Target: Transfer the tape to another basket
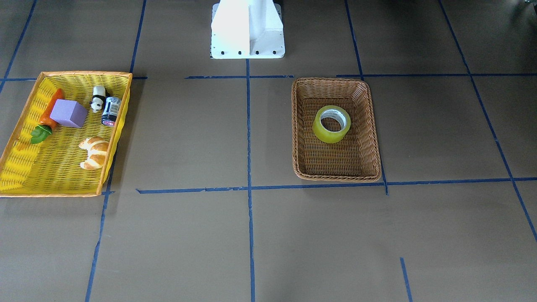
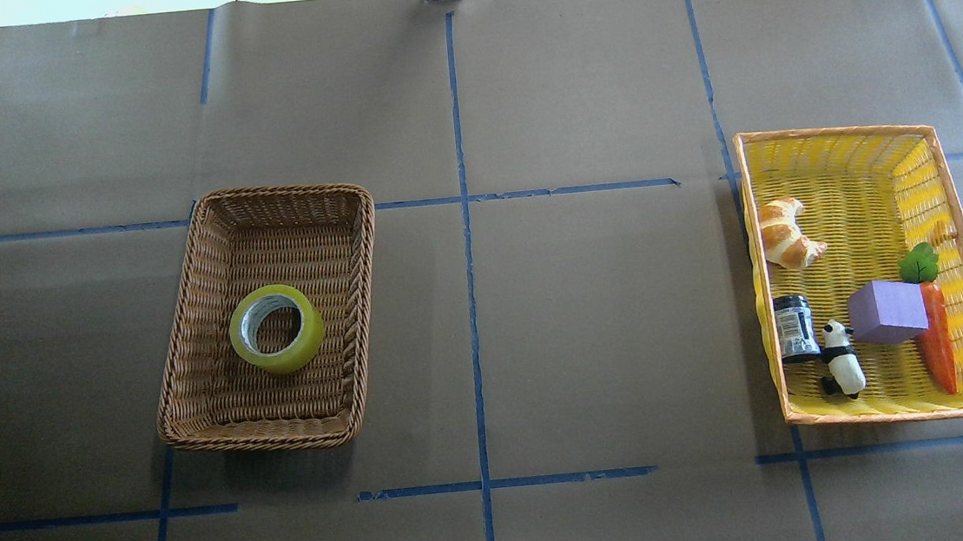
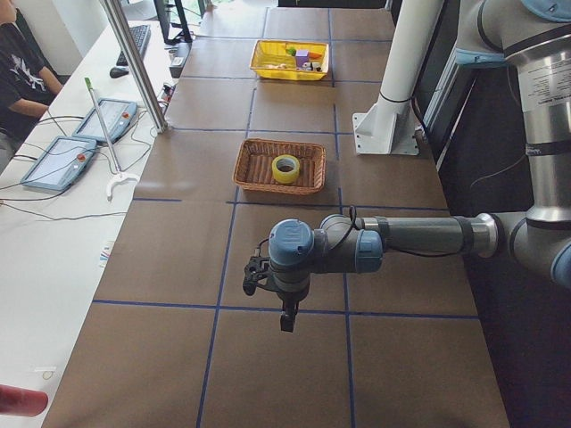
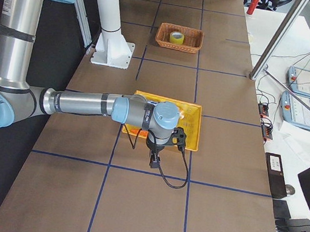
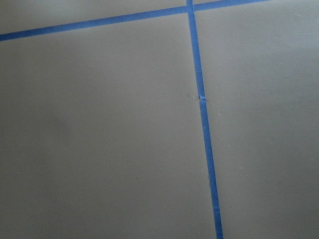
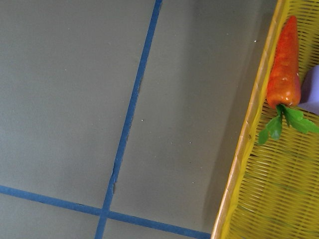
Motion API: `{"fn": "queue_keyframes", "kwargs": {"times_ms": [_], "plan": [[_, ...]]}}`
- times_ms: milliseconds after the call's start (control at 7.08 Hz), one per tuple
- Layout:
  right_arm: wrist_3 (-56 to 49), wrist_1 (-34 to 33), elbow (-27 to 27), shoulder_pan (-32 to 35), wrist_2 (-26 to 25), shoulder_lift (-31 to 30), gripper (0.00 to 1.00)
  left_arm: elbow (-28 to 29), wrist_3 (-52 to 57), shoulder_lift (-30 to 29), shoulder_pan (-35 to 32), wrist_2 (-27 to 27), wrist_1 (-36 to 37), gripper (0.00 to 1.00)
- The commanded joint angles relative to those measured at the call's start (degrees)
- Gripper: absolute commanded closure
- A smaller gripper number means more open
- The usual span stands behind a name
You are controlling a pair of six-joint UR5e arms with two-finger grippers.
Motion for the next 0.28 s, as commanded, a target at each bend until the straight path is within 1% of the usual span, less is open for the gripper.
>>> {"fn": "queue_keyframes", "kwargs": {"times_ms": [0, 141], "plan": [[0.1, 0.0, 0.0, 0.0, 0.0, 0.0, 0.00, 0.0, 0.0, 0.0, 0.0, 0.0, 0.0, 0.00], [0.0, 0.0, 0.0, 0.0, 0.0, 0.0, 0.00, 0.0, 0.0, 0.0, 0.0, 0.0, 0.0, 0.00]]}}
